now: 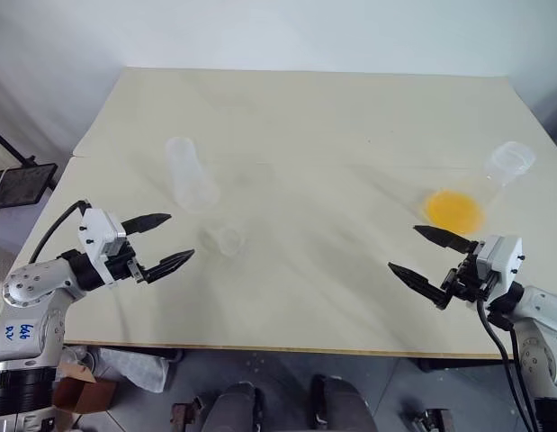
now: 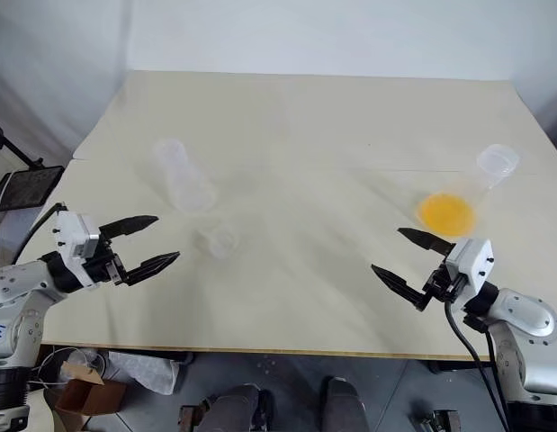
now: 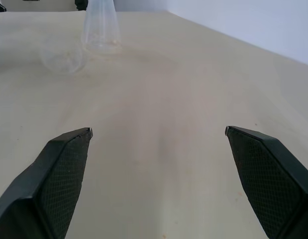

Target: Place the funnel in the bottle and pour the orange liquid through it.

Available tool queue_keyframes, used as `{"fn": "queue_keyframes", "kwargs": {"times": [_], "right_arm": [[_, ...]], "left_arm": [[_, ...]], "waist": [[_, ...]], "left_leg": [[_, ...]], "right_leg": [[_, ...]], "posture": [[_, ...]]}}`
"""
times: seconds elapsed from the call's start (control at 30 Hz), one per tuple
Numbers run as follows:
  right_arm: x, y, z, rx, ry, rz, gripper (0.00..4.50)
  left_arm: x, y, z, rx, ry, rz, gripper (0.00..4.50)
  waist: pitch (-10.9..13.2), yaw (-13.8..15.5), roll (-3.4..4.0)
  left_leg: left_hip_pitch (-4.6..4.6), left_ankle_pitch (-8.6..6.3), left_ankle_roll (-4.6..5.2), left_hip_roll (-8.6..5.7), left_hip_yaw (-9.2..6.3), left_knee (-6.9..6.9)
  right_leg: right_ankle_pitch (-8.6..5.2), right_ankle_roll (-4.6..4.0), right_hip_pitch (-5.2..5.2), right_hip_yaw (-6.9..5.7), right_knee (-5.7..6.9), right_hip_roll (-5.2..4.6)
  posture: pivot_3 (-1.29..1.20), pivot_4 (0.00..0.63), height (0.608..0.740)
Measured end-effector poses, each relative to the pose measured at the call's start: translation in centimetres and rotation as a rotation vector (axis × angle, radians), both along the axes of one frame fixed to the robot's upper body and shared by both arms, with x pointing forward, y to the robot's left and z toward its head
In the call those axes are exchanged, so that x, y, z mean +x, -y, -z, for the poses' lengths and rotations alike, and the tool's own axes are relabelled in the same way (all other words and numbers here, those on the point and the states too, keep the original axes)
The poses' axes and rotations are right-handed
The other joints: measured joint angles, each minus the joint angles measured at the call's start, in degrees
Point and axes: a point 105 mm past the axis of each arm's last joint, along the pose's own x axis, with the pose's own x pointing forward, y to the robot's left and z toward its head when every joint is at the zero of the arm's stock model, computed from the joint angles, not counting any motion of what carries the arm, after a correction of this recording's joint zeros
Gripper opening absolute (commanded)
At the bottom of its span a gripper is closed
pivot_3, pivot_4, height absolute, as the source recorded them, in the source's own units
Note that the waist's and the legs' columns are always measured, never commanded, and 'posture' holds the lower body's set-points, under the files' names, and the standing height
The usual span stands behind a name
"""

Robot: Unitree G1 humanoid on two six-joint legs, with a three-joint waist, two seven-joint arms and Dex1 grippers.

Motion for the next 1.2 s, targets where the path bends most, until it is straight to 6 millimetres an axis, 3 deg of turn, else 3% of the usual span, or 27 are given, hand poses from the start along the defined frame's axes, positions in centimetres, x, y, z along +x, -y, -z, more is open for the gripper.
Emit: {"fn": "queue_keyframes", "kwargs": {"times": [0.5,0.7,0.87,1.07,1.2], "right_arm": [[0.2,-0.5,0.0,0.006,-0.024,-0.005,4.50],[0.5,-1.0,-0.4,0.016,-0.011,-0.019,4.50],[1.1,-3.7,-0.7,0.122,-0.022,-0.086,4.50],[1.6,-8.2,-3.2,0.203,0.020,-0.210,4.50],[1.9,-9.3,-3.6,0.211,0.011,-0.236,4.50]], "left_arm": [[0.1,-0.1,-0.1,-0.030,-0.005,-0.014,4.47],[-0.2,-1.3,-0.1,-0.111,-0.007,-0.092,4.47],[-2.1,-4.5,2.3,-0.219,-0.042,-0.305,4.47],[-6.3,-9.7,5.5,-0.288,-0.094,-0.570,4.47],[-7.9,-11.6,6.9,-0.297,-0.134,-0.661,4.47]], "waist": [[0.0,0.0,0.00],[0.0,0.0,0.00],[0.0,-0.3,-0.01],[0.0,-0.1,-0.03],[0.0,0.8,-0.09]], "left_leg": [[-0.01,0.00,0.00,0.00,-0.01,0.05],[0.00,0.00,0.00,0.01,-0.02,0.05],[0.00,-0.01,-0.01,0.07,-0.03,0.06],[-0.04,-0.02,-0.03,0.03,-0.13,0.15],[-0.08,-0.05,0.02,-0.04,-0.25,0.18]], "right_leg": [[0.00,0.00,0.01,-0.02,0.02,0.00],[0.00,0.00,0.01,0.00,0.04,0.00],[0.00,0.00,-0.01,0.03,0.04,0.02],[0.00,-0.01,0.02,0.23,0.01,-0.07],[0.00,-0.01,0.07,0.16,-0.06,-0.16]], "posture": [[0.00,0.150,0.740],[0.00,0.150,0.740],[0.00,0.150,0.740],[0.00,0.150,0.740],[0.00,0.150,0.740]]}}
